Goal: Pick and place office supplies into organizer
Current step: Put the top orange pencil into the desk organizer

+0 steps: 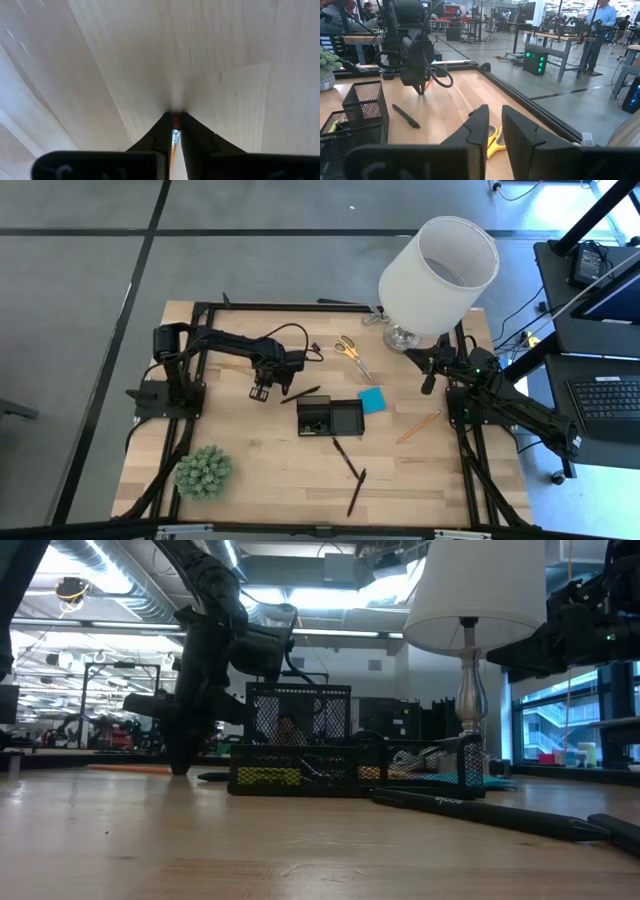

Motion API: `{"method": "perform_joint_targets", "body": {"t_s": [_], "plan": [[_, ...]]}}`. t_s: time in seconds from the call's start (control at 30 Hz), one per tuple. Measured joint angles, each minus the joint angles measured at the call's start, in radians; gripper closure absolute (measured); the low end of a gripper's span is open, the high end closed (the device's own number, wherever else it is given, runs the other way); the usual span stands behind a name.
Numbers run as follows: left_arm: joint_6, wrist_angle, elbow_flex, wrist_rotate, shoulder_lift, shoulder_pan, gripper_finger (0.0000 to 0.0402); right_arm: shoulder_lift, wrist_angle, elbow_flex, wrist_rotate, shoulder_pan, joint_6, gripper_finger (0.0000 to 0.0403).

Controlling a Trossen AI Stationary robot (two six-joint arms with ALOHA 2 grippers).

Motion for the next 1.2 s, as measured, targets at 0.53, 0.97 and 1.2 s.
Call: {"method": "perform_joint_targets", "body": {"t_s": [0.53, 0.97, 1.2], "plan": [[-0.060, -0.004, 0.022, -0.003, -0.032, -0.009, 0.0398, 0.000, 0.000, 0.000, 0.000, 0.000, 0.000, 0.0345], [-0.207, -0.011, 0.032, 0.002, -0.228, -0.038, 0.0398, 0.000, 0.000, 0.000, 0.000, 0.000, 0.000, 0.0345], [-0.299, -0.016, 0.039, -0.078, -0.427, -0.077, 0.0398, 0.000, 0.000, 0.000, 0.000, 0.000, 0.003, 0.0345]]}}
